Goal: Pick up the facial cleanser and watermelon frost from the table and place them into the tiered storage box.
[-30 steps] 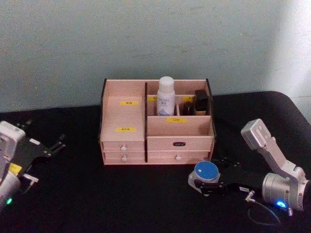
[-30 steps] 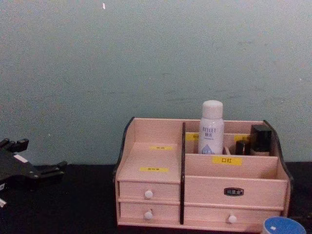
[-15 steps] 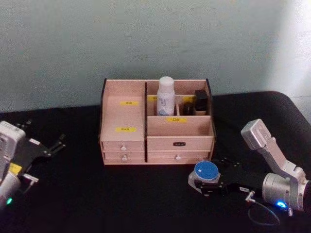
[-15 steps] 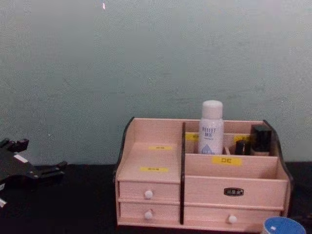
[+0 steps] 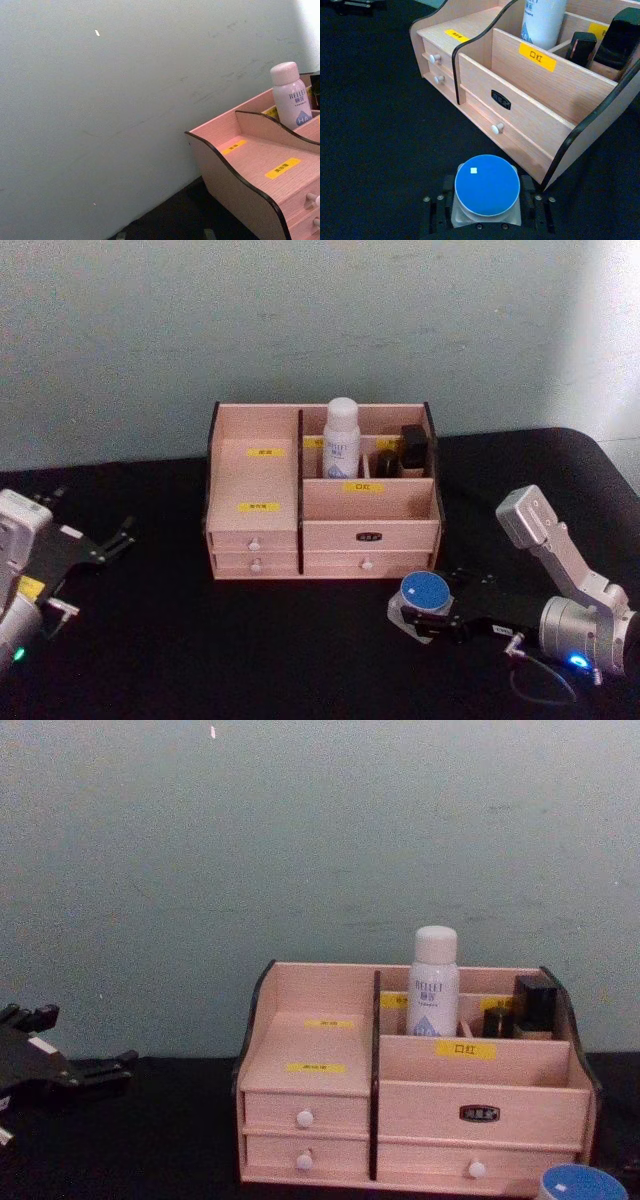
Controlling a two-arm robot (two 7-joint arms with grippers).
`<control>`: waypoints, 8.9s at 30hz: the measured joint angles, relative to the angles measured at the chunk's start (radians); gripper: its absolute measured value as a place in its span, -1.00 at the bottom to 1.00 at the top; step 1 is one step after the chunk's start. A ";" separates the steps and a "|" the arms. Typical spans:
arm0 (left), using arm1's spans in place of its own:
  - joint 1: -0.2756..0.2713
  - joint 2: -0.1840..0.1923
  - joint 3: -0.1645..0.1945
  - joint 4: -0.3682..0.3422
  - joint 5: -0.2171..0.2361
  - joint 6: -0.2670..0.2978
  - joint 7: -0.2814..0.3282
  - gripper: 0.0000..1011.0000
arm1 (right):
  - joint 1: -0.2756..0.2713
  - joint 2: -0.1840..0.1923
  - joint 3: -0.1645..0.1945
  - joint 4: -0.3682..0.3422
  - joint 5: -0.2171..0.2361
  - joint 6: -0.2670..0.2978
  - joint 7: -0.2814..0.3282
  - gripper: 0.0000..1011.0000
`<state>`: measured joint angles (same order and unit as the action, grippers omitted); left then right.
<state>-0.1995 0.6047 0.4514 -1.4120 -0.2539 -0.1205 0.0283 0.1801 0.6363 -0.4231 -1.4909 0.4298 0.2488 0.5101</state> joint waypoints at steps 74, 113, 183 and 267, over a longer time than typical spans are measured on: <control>0.000 0.000 0.000 0.000 0.000 0.000 0.000 0.98 | 0.159 -0.022 -0.063 -0.088 0.059 -0.049 0.090 0.44; 0.000 0.000 0.000 0.000 0.000 0.000 0.000 0.98 | 0.437 -0.266 -0.212 0.229 -0.015 -0.035 0.069 0.44; 0.000 0.000 0.000 0.000 0.000 0.000 0.000 0.98 | 0.548 -0.431 -0.173 0.512 -0.107 -0.041 0.028 0.98; 0.000 0.000 0.000 0.000 0.000 0.000 0.000 0.98 | 0.038 -0.196 0.095 0.158 -0.376 -0.160 -0.675 0.98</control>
<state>-0.1995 0.6047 0.4514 -1.4120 -0.2539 -0.1205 0.0283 0.2181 0.4405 -0.3284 -1.3328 0.0542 0.0889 -0.1651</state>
